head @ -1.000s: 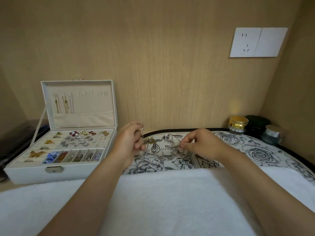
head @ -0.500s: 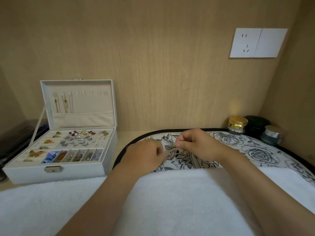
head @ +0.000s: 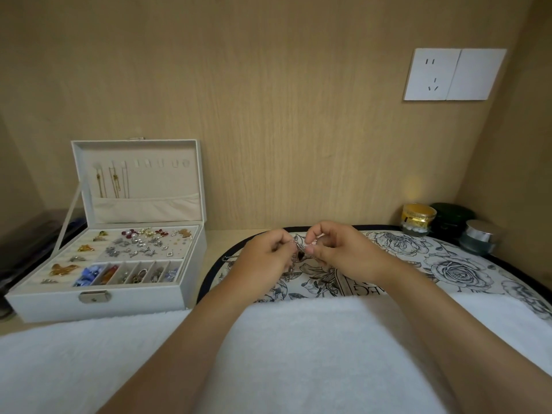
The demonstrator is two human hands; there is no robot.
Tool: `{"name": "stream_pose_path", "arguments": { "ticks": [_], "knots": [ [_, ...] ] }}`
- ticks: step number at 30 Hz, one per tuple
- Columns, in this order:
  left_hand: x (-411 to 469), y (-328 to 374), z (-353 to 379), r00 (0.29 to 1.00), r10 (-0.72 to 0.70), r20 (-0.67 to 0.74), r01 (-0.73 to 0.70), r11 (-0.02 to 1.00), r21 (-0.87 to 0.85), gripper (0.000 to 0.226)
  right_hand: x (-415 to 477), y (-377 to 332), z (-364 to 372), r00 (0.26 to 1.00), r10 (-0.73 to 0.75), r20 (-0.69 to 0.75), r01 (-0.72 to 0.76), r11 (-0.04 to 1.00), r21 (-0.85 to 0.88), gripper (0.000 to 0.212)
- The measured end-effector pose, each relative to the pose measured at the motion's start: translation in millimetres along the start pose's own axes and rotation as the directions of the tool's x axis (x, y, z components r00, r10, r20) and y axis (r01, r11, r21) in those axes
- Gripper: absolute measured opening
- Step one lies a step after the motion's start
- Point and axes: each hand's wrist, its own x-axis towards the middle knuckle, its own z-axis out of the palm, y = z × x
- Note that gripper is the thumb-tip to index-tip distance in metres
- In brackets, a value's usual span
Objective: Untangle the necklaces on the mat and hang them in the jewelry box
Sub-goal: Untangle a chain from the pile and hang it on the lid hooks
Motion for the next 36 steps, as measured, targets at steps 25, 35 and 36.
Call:
{"name": "stream_pose_path", "arguments": {
  "ticks": [25,35,36],
  "knots": [
    [-2,-7,6,0.991,0.131,-0.026,-0.131,0.991,0.011,0.017,0,-5,25,0.997,0.069,0.029,-0.059,0.96,-0.275,0.016],
    [5,-17,-12,0.937,0.229,-0.263,-0.183,0.965,0.189,0.021,-3,-11,12,0.987,0.158,0.018,-0.138,0.909,-0.394,0.025],
    [6,-17,-12,0.94,0.186,-0.287,-0.147,0.978,0.151,0.022,-3,-10,11,0.986,0.164,0.001,-0.151,0.908,-0.391,0.026]
  ]
}}
